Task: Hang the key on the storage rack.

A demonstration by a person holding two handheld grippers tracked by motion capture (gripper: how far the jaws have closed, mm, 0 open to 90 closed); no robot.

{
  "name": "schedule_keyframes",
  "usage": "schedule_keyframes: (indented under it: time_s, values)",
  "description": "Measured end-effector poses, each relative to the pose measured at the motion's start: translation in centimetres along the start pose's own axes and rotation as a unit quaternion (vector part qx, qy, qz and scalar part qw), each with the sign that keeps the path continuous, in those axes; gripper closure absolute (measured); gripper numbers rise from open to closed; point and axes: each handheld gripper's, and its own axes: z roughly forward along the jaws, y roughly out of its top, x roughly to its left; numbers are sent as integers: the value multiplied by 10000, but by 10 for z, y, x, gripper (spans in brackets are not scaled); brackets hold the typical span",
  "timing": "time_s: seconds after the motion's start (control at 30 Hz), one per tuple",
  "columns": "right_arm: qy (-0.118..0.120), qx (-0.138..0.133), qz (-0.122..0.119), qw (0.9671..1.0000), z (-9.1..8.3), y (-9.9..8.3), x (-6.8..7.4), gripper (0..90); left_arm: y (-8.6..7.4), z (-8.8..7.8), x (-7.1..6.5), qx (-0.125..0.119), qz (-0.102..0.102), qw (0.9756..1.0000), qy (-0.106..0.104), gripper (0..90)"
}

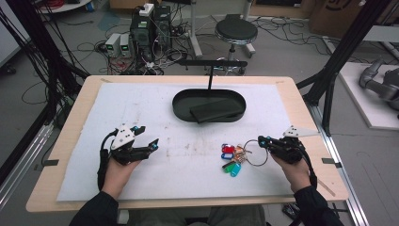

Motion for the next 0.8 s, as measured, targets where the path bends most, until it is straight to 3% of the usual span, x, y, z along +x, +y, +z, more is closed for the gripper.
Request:
schedule_keyframes:
  time_s: [0.13, 0.43, 0.8]
  values:
    - [154, 144, 127, 9997, 3, 0, 2, 847, 0, 1, -1, -10, -2, 10000, -19, 298]
    - [260, 297, 44, 9992, 6, 3, 6, 870, 1, 0, -1, -11, 37, 10000, -42, 298]
    - [435, -41, -369, 9984, -2, 33, 7, 875, 1, -5, -2, -90, 40, 9999, -47, 298]
